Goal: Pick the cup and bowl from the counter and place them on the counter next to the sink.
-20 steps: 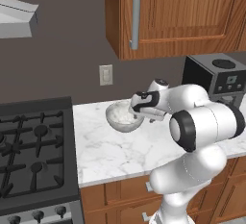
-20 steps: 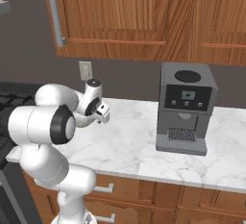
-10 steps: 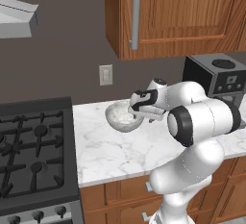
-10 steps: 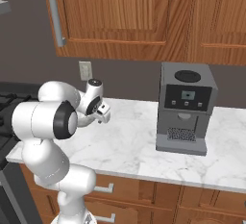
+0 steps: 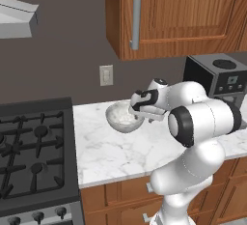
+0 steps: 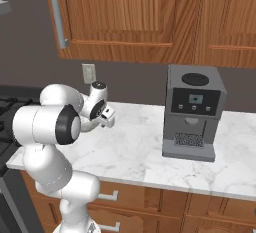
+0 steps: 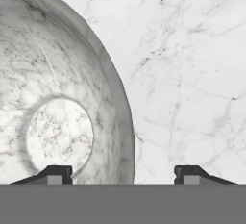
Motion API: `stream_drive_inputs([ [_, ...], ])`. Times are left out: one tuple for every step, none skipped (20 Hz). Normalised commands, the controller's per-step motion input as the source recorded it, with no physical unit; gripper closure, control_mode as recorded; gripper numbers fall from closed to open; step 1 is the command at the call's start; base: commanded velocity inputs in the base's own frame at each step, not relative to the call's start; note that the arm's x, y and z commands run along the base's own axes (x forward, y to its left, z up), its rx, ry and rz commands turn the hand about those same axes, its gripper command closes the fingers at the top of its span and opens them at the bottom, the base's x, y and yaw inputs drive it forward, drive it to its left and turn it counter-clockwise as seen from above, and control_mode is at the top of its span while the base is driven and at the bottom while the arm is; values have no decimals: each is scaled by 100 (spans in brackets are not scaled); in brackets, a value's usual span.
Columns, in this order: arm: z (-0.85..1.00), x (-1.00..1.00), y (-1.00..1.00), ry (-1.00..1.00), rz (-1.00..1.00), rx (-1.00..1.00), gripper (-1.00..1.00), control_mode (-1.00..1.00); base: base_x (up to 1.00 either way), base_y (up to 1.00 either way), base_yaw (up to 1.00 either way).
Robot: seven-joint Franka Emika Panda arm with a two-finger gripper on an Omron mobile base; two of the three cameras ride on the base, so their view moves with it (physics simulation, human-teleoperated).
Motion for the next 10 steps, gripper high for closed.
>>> stream_drive_inputs([
  [0,0,0,0,0,0,100,-100,0,0,0],
  [0,0,0,0,0,0,100,-100,0,0,0],
  [0,0,0,0,0,0,100,-100,0,0,0],
  [0,0,0,0,0,0,100,-100,0,0,0],
  [0,0,0,0,0,0,100,-100,0,0,0],
  [0,0,0,0,0,0,100,-100,0,0,0],
  [0,0,0,0,0,0,100,-100,0,0,0],
  [0,0,0,0,0,0,100,-100,0,0,0],
  [0,0,0,0,0,0,100,-100,0,0,0],
  [0,0,0,0,0,0,100,-100,0,0,0],
])
